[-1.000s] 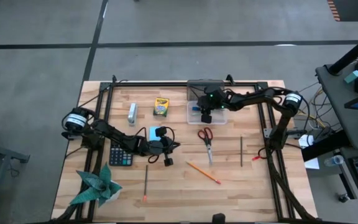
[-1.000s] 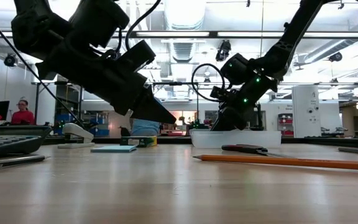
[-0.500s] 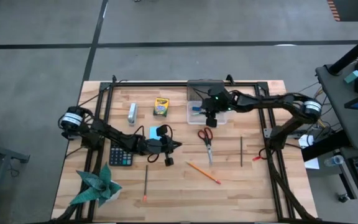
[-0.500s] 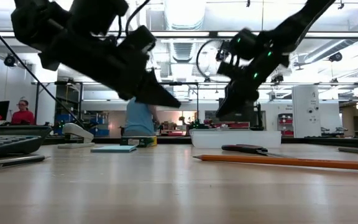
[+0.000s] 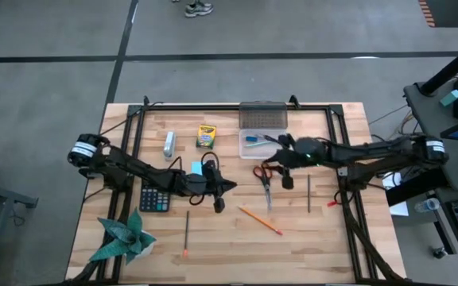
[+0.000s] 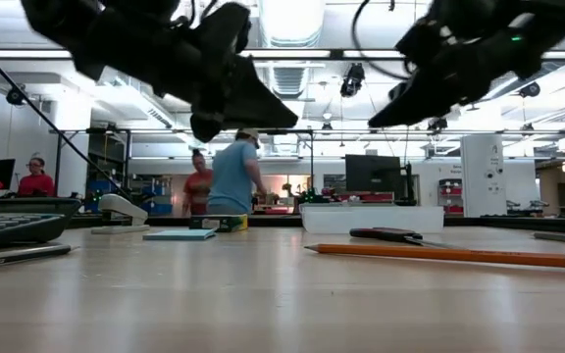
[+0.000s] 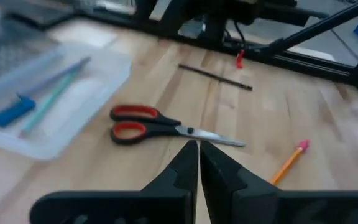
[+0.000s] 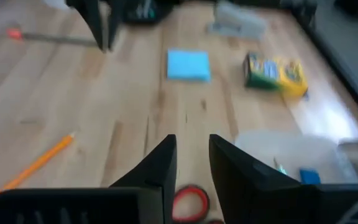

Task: Pack school essentials
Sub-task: Put the left black pencil into the transparent supply box

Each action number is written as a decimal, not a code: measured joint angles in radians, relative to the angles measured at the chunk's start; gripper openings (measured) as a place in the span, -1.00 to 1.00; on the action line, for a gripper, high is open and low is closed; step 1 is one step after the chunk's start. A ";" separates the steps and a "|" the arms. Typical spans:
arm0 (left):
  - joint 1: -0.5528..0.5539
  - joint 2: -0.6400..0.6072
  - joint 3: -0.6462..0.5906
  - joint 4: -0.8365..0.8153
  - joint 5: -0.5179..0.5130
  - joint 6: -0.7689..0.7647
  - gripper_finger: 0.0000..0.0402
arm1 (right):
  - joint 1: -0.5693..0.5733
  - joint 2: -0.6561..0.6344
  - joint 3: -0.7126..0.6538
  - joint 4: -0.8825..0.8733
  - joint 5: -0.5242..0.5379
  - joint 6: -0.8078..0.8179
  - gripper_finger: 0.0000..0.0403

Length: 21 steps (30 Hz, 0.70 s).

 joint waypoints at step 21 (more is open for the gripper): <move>-0.085 -0.008 0.357 -1.076 0.504 -1.010 -1.00 | 0.098 -0.276 -0.241 0.243 0.036 -0.091 -0.79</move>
